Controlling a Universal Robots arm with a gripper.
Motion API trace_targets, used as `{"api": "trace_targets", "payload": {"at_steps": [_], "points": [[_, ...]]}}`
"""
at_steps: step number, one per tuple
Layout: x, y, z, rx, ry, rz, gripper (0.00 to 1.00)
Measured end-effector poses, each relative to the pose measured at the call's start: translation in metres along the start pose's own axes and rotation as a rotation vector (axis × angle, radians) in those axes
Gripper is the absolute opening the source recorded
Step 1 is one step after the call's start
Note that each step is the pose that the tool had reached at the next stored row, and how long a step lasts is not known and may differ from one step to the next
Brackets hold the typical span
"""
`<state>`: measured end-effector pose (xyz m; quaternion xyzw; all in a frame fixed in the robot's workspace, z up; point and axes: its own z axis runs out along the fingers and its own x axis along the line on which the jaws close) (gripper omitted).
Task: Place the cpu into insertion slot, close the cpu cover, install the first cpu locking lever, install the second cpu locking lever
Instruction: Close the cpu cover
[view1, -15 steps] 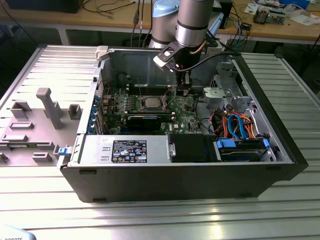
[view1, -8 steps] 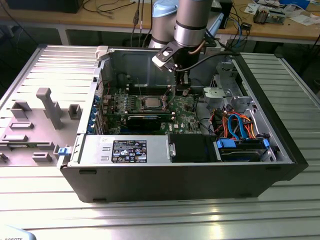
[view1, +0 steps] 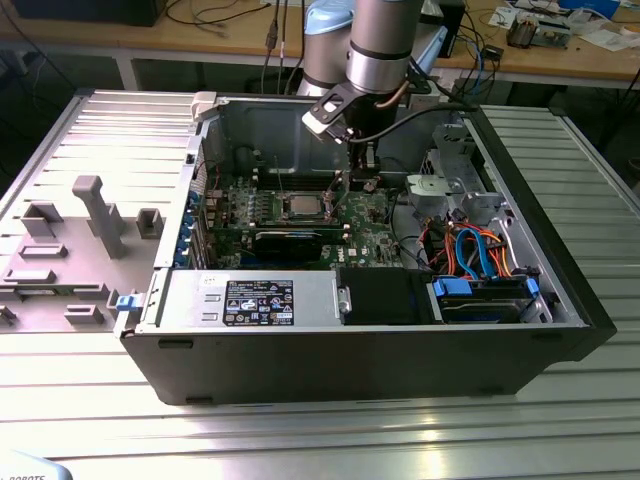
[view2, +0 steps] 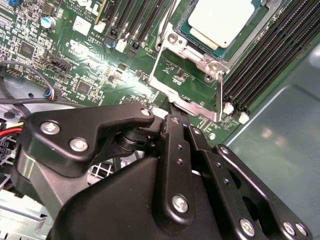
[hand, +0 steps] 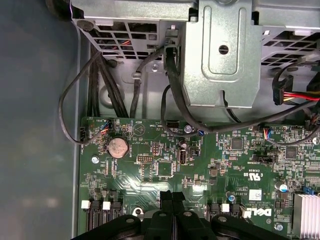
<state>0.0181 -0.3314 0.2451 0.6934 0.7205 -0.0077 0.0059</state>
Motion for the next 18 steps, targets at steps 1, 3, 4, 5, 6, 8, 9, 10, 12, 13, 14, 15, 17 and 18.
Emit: {"api": "trace_targets", "payload": {"at_steps": [1, 3, 4, 5, 6, 8, 9, 10, 12, 13, 14, 15, 17, 18], "points": [[0.0000, -0.0003, 0.0000, 0.0000, 0.0001, 0.000, 0.11], [0.0000, -0.0010, 0.0000, 0.0000, 0.0000, 0.000, 0.11], [0.0001, -0.0013, 0.0000, 0.0000, 0.0000, 0.000, 0.11], [0.0001, -0.0016, 0.0000, 0.0000, 0.0000, 0.000, 0.11], [0.0001, -0.0019, 0.0000, 0.0000, 0.0000, 0.000, 0.11], [0.0001, -0.0027, 0.0000, 0.0000, 0.0000, 0.000, 0.11], [0.0001, -0.0030, 0.0000, 0.0000, 0.0000, 0.000, 0.11], [0.0001, -0.0032, 0.0000, 0.0000, 0.0000, 0.000, 0.11], [0.0002, -0.0037, 0.0000, 0.0000, 0.0001, 0.000, 0.11], [0.0002, -0.0040, 0.0000, 0.0000, 0.0000, 0.000, 0.11], [0.0002, -0.0043, 0.0000, 0.0000, 0.0000, 0.000, 0.11], [0.0002, -0.0047, 0.0000, 0.0000, 0.0000, 0.000, 0.11], [0.0002, -0.0049, 0.0000, 0.0000, 0.0000, 0.000, 0.11], [0.0002, -0.0051, 0.0000, 0.0000, 0.0001, 0.000, 0.11]]}}
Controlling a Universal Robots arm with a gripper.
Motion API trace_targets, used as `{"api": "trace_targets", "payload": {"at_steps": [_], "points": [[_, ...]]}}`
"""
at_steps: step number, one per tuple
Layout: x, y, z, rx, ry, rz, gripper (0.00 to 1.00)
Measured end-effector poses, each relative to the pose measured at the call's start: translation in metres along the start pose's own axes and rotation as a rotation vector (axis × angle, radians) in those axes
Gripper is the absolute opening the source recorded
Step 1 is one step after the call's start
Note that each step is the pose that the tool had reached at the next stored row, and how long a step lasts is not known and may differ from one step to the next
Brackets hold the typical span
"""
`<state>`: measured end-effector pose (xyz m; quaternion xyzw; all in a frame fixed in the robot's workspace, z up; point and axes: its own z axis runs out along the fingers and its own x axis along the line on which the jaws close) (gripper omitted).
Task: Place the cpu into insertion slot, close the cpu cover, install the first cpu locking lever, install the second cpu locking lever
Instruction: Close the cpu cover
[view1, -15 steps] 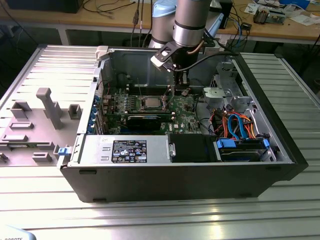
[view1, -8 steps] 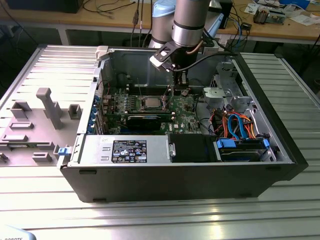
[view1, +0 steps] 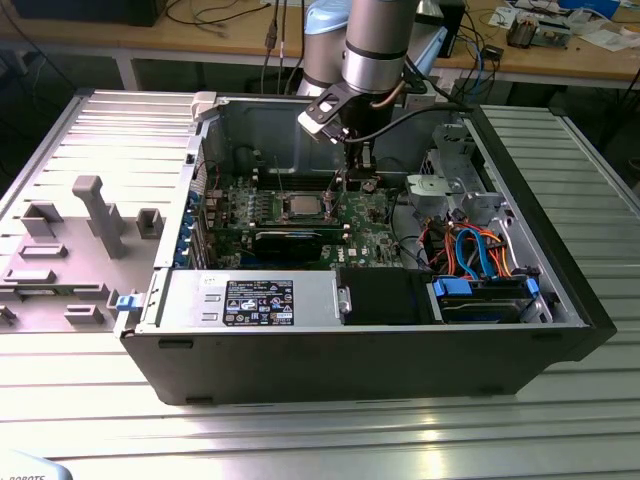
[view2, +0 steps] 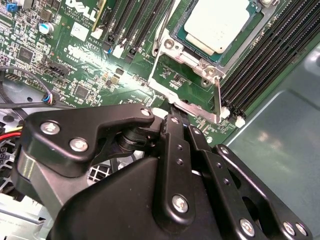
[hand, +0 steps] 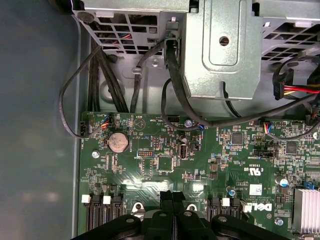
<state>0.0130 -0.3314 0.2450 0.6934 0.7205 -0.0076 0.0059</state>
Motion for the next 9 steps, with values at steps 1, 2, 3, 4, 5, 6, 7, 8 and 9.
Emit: {"api": "trace_targets", "payload": {"at_steps": [1, 2, 3, 4, 5, 6, 7, 8, 9], "points": [[0.0000, -0.0001, 0.0000, 0.0000, 0.0000, 0.000, 0.11], [0.0000, -0.0003, 0.0000, 0.0000, -0.0001, 0.000, 0.11], [0.0000, -0.0005, 0.0000, 0.0000, 0.0000, 0.000, 0.11], [0.0000, -0.0008, 0.0000, 0.0000, -0.0001, 0.000, 0.11], [0.0001, -0.0014, 0.0000, 0.0000, -0.0001, 0.000, 0.11], [0.0001, -0.0018, 0.0000, 0.0000, 0.0000, 0.000, 0.11], [0.0001, -0.0021, 0.0000, 0.0000, -0.0001, 0.000, 0.11], [0.0001, -0.0026, 0.0000, 0.0000, 0.0000, 0.000, 0.11], [0.0001, -0.0030, 0.0000, 0.0001, 0.0000, 0.000, 0.11]]}}
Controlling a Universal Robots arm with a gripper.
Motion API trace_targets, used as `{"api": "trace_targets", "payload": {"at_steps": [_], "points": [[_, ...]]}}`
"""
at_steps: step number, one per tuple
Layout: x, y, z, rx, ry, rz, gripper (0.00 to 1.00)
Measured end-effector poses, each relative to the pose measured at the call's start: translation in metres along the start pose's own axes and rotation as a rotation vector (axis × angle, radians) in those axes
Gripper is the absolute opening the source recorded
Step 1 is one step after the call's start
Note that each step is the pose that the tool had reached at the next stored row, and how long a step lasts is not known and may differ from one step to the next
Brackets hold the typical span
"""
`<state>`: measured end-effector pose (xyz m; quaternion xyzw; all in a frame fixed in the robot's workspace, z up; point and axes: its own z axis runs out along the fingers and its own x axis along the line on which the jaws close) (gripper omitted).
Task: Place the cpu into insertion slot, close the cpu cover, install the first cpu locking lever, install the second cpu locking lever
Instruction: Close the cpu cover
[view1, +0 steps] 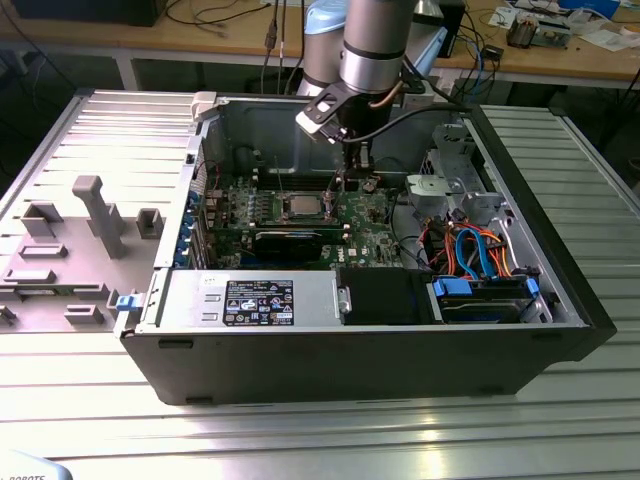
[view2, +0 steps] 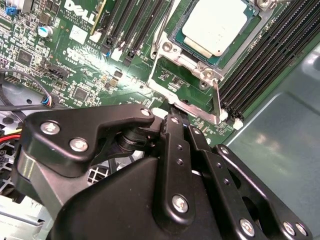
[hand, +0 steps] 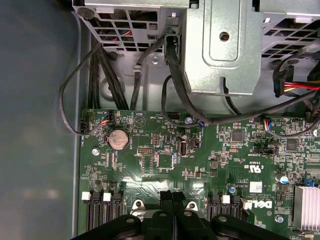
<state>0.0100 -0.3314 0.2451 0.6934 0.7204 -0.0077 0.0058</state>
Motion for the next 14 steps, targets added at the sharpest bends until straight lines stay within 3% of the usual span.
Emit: {"api": "trace_targets", "payload": {"at_steps": [14], "points": [[0.0001, -0.0028, 0.0000, 0.0000, -0.0001, 0.000, 0.11]]}}
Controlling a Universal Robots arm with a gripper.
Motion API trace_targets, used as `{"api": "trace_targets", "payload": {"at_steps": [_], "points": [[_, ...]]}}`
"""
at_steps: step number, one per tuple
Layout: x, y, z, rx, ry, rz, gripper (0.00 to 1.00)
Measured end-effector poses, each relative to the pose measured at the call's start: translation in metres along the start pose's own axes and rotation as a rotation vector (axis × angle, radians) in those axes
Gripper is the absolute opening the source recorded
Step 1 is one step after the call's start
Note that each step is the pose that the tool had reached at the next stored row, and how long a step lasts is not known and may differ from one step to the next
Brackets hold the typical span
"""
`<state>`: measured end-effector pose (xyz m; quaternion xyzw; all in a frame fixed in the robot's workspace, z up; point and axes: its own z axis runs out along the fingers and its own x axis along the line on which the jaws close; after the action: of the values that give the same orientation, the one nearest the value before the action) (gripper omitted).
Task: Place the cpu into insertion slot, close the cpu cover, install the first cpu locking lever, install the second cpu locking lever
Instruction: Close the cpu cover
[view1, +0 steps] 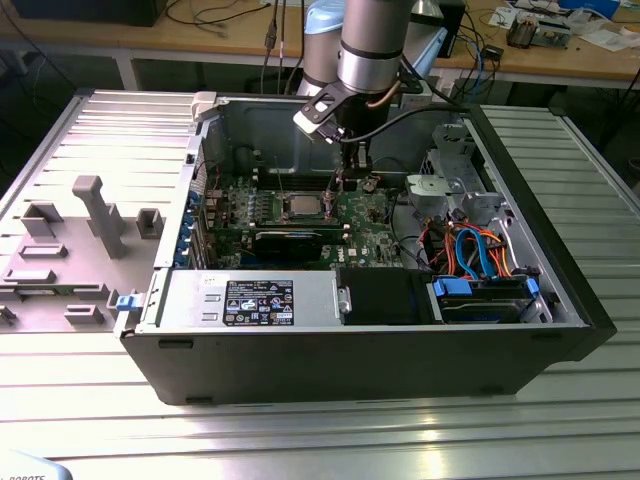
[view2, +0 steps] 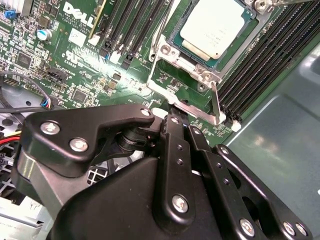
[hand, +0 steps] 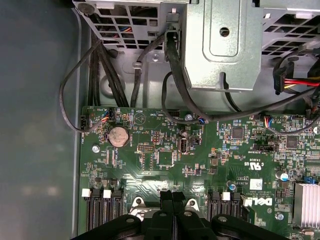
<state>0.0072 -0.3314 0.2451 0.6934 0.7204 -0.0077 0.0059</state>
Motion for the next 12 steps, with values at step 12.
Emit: {"api": "trace_targets", "payload": {"at_steps": [12], "points": [[0.0003, -0.0081, 0.0001, -0.0001, 0.0001, 0.000, 0.11]]}}
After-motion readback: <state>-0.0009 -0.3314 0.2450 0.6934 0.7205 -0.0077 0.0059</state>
